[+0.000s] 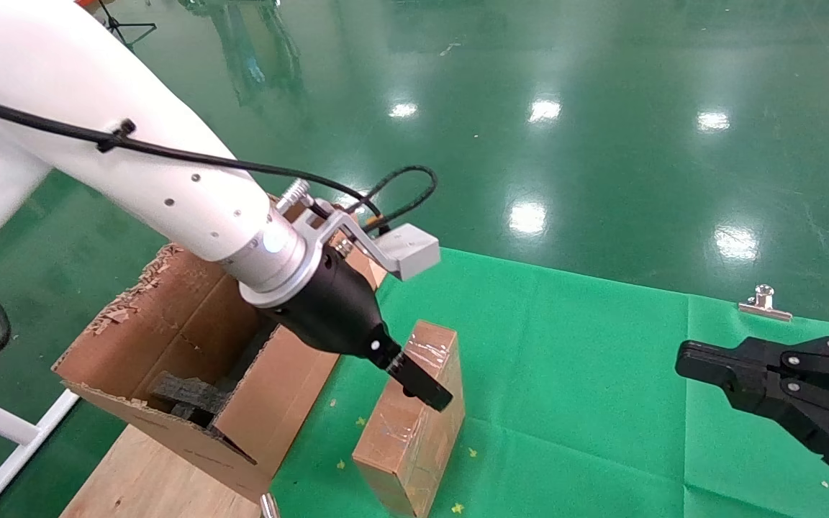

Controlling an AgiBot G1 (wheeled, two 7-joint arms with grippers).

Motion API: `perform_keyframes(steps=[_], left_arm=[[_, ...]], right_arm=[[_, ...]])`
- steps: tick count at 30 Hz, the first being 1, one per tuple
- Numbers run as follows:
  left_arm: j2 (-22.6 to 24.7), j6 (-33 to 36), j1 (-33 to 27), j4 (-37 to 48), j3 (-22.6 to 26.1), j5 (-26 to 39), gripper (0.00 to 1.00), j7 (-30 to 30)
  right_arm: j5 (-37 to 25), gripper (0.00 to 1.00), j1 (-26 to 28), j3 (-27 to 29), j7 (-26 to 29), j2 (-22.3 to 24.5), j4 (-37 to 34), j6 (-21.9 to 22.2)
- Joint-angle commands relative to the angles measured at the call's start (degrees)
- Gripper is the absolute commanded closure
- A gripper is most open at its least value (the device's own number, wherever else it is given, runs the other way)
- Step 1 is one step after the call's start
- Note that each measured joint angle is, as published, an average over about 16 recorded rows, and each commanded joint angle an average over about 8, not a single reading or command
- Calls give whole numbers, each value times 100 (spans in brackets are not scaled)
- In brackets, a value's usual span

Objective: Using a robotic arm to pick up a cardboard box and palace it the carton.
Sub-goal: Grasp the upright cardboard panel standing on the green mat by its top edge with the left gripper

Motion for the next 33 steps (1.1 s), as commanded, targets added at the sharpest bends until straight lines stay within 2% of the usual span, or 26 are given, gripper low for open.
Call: perform_keyframes(steps=[1,17,21,22,25,29,30,33], left_arm=[[22,-25,9,-10,45,-30,0,-1],[306,-211,86,-54,426,346,0,236],[351,-215,34,-60,472,420,0,388],[359,-212,26,-60,483,435,6,406],[374,-204,9,-61,503,465,44,427],[366,-201,10,-61,493,453,94,401],[362,-201,12,-61,489,449,100,396],[354,-201,18,-60,477,435,100,381]], right_arm=[[0,100,0,0,0,0,0,0],[1,99,0,-1,-1,1,0,1],[2,51,-1,-1,-1,1,-1,1],[2,38,-1,-1,-1,1,-1,1],[2,2,-1,-1,-1,1,-1,2],[2,0,-1,-1,-1,1,-1,2],[2,0,-1,-1,-1,1,-1,2],[2,0,-1,-1,-1,1,-1,2]])
